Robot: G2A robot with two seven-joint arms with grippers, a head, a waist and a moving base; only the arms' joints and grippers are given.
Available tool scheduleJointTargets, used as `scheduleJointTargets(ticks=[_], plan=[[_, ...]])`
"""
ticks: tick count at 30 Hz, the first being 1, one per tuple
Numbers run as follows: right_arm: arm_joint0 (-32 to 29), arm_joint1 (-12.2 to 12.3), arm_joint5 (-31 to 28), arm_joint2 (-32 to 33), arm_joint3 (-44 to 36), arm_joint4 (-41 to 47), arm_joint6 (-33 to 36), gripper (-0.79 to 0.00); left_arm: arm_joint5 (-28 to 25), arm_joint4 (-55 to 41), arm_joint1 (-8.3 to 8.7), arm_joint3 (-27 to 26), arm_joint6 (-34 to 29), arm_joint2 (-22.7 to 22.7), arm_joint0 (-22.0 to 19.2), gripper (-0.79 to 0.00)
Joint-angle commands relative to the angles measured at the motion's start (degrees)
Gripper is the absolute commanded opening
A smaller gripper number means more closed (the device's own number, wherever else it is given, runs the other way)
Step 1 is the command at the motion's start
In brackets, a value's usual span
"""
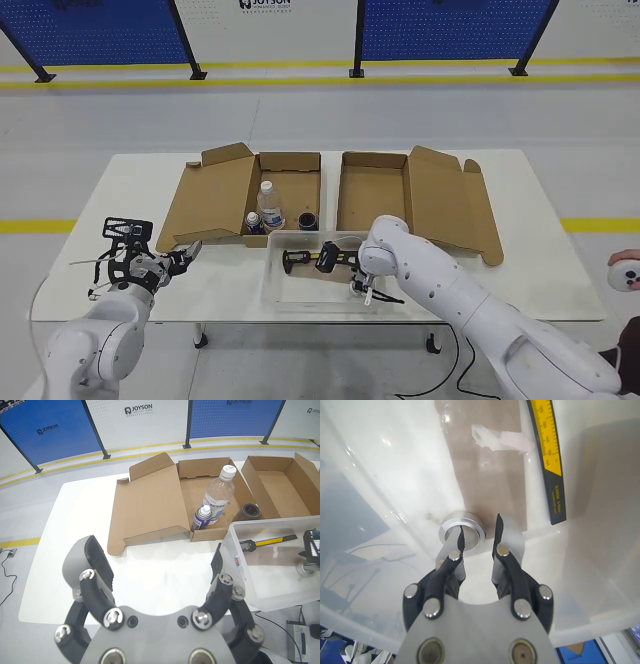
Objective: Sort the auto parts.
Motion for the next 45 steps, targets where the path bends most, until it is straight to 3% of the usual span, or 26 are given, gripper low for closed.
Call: scheduleJointTargets(ticks=[1, 6, 10, 27, 36, 45], plan=[[-0.1, -0.1, -0.1, 0.1, 0.2, 0.0, -0.1, -0.585, 0.0, 0.0, 0.0, 0.0, 0.0, 0.0, 0.0, 0.0], [-0.4, -0.2, -0.3, 0.3, 0.6, 0.1, -0.2, -0.637, 0.0, 0.0, 0.0, 0.0, 0.0, 0.0, 0.0, 0.0], [-0.4, -0.4, -0.6, 0.5, 0.7, 0.2, -0.4, -0.785, 0.0, 0.0, 0.0, 0.0, 0.0, 0.0, 0.0, 0.0], [-2.0, 1.7, 0.2, 6.9, -7.7, 2.6, -1.7, -0.785, 0.0, 0.0, 0.0, 0.0, 0.0, 0.0, 0.0, 0.0], [-7.6, 4.3, -2.9, 14.1, -16.1, 11.4, -5.8, -0.785, 0.0, 0.0, 0.0, 0.0, 0.0, 0.0, 0.0, 0.0], [-11.2, 5.5, -6.1, 17.4, -17.2, 18.0, -10.5, -0.785, 0.0, 0.0, 0.0, 0.0, 0.0, 0.0, 0.0, 0.0]])
